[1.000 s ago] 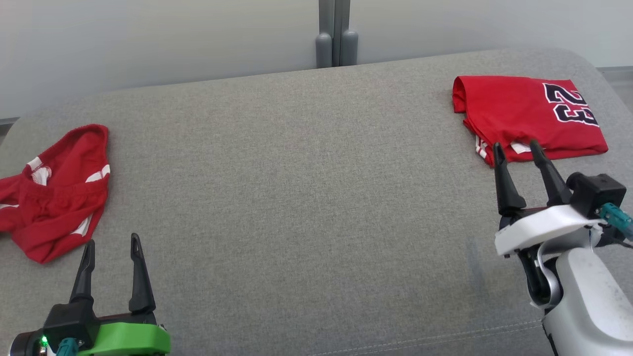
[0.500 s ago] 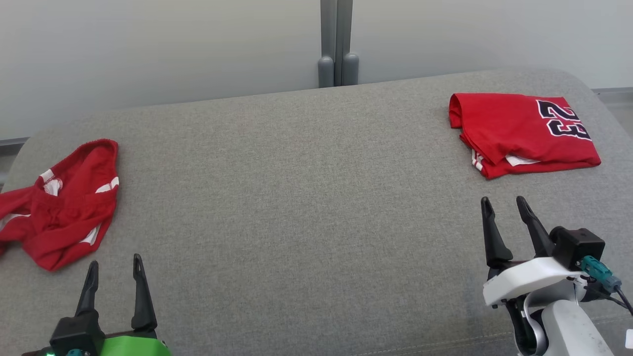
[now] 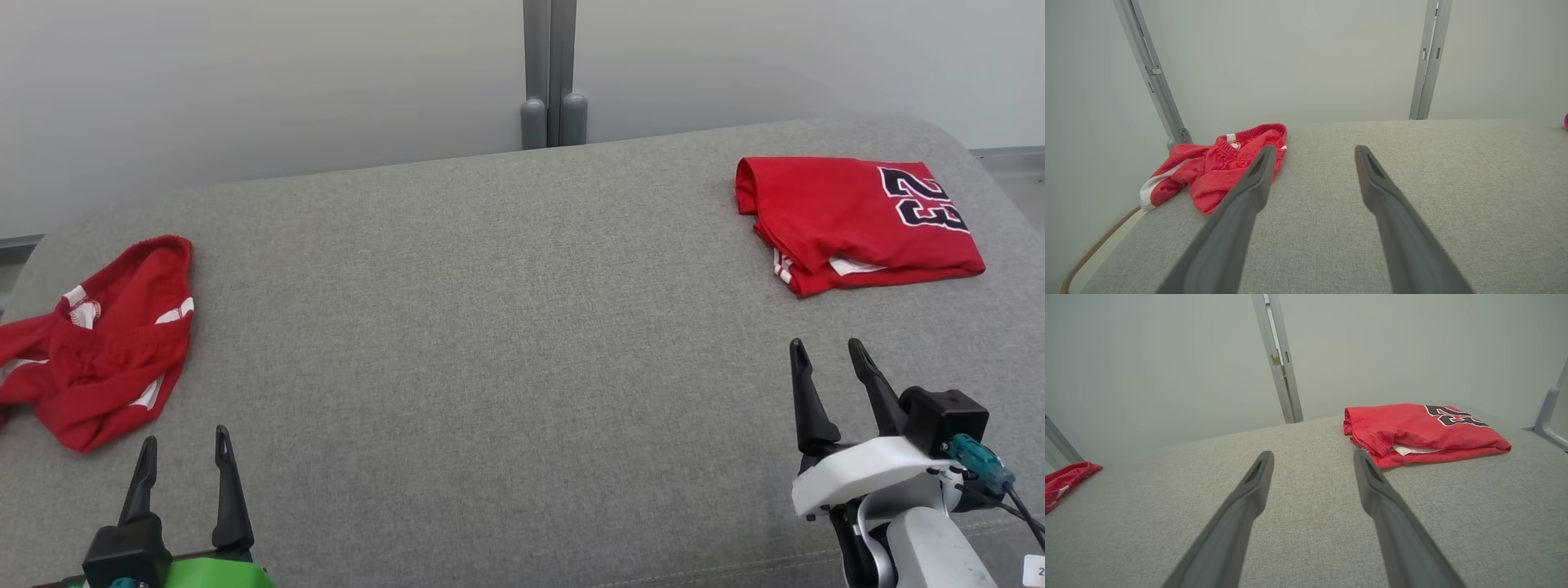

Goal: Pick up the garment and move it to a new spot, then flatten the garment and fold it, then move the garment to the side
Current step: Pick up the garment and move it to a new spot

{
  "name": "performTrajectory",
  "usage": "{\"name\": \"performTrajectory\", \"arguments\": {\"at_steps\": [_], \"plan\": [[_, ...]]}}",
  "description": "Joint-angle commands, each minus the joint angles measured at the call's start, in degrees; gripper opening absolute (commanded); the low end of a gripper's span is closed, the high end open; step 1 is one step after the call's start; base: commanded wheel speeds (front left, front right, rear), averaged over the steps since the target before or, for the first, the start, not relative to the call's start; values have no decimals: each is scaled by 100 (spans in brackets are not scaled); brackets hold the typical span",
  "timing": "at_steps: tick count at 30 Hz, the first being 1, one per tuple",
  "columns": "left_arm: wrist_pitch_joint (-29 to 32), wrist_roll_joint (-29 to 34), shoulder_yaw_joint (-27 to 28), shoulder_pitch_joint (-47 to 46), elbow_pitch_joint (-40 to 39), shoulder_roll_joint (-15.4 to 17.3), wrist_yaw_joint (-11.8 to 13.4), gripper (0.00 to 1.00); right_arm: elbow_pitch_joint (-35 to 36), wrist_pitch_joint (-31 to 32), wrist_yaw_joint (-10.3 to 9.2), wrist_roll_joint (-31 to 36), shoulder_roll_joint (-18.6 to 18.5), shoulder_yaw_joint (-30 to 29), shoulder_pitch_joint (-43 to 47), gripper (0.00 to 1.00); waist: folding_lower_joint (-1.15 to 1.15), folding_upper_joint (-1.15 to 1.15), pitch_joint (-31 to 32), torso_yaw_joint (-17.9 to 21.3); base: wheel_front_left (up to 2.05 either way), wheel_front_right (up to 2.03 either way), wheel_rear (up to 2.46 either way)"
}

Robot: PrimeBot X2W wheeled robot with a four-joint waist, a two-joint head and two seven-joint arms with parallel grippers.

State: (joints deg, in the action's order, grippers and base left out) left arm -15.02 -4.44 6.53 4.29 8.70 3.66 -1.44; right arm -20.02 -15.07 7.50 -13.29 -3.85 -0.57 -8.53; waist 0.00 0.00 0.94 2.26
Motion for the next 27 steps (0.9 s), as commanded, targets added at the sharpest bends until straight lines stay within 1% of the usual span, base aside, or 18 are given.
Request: {"name": "performTrajectory", "arguments": {"at_steps": [1, 13, 18, 24, 27], "plan": [[-13, 33, -7, 39, -43, 44, 4, 100, -7, -21, -2, 44, 14, -19, 54, 100, 0, 0, -6, -9, 0, 0, 0], [-12, 17, 14, 80, -92, 28, 43, 100, -38, 31, -2, 114, 25, -42, 97, 100, 0, 0, -1, -164, 0, 0, 0], [-13, 34, 4, 53, -110, 35, 52, 100, -48, 56, -2, 97, 19, -12, 142, 100, 0, 0, 9, -371, 0, 0, 0], [-13, 37, 3, 58, -76, 52, 49, 100, -66, 62, -2, 62, 8, 31, 168, 100, 0, 0, 11, -730, 0, 0, 0], [-13, 57, -7, 43, -90, 46, 87, 100, -86, 63, -2, 54, -12, 34, 169, 100, 0, 0, 15, -932, 0, 0, 0]]}}
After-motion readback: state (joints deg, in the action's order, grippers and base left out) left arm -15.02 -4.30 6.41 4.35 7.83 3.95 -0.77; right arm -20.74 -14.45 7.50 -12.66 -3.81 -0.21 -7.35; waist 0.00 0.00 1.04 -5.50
